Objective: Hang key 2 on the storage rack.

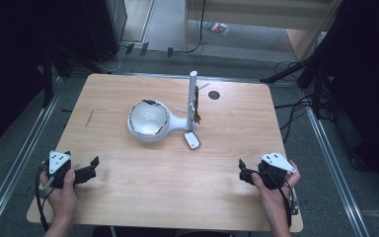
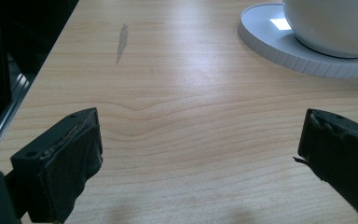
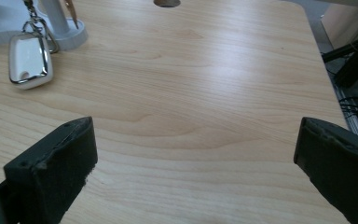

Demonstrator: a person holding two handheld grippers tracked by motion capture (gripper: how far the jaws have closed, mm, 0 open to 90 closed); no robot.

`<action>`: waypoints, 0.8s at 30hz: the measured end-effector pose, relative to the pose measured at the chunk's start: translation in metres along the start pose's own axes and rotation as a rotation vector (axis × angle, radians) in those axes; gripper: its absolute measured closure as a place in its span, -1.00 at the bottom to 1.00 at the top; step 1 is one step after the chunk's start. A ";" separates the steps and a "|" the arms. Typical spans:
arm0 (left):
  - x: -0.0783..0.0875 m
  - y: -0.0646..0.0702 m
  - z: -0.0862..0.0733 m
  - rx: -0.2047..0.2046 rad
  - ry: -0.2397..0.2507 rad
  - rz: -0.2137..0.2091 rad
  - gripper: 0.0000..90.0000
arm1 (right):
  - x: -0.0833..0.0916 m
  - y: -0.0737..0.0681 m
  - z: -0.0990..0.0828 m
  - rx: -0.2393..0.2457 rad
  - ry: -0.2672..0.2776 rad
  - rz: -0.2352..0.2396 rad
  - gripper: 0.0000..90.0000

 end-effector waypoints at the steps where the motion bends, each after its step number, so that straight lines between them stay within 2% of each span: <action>1: 0.000 0.000 0.000 0.000 0.000 0.000 -1.00 | 0.002 0.002 -0.001 -0.003 0.000 -0.004 -1.00; 15: 0.000 0.000 0.000 -0.001 0.001 0.001 -1.00 | 0.025 0.024 -0.020 -0.035 -0.006 -0.045 -1.00; 24: 0.000 0.000 0.000 -0.001 0.002 0.001 -1.00 | 0.034 0.035 -0.036 -0.069 -0.013 -0.064 -1.00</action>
Point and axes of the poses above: each handheld gripper's, and its own axes: x roughly backward along the jaws, z roughly out of its top, y roughly to its right, the point moved 9 cm from there along -x, roughly forward along the jaws, and after that the axes turned 14 degrees about z, right-handed, at the moved point
